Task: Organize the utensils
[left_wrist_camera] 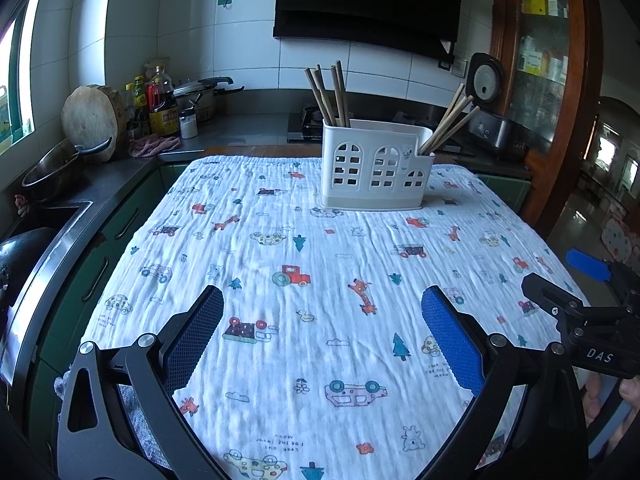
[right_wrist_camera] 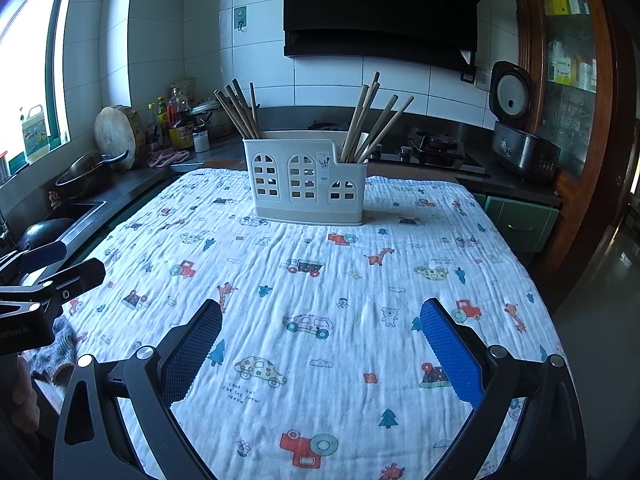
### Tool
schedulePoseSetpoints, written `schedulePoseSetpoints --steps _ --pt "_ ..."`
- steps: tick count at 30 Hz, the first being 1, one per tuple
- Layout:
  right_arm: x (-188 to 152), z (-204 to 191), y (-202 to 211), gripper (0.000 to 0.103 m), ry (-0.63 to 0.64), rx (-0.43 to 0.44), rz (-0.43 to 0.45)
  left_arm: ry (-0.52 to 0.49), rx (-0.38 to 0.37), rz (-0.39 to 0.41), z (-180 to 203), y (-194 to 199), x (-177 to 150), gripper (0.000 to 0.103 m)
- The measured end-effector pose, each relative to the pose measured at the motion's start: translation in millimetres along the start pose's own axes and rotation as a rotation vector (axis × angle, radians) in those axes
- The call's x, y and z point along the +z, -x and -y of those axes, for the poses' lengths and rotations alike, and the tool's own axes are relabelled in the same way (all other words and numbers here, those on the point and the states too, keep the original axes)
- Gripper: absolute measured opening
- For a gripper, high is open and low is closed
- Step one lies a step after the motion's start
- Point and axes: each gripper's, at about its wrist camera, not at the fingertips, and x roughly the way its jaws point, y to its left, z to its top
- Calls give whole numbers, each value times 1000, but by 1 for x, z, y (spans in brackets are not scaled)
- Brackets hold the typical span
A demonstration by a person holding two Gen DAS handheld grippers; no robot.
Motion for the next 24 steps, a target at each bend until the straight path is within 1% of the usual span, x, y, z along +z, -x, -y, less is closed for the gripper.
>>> schedulePoseSetpoints --steps 6,9,16,18,21,24 --pt "0 1 -1 96 -3 0 -1 10 2 -1 -1 0 0 98" --pt "0 1 0 96 -2 1 0 21 -9 -4 -3 0 0 98" --pt "0 -1 -1 96 1 9 0 -18 25 -6 2 -1 -1 98" --pt "-1 -2 -1 96 4 8 0 -19 22 -8 2 -1 -1 98" --pt "0 -3 0 96 5 9 1 -18 43 -23 0 -4 -1 98" --pt "0 -3 1 96 4 11 4 -8 42 -8 -2 -1 0 98"
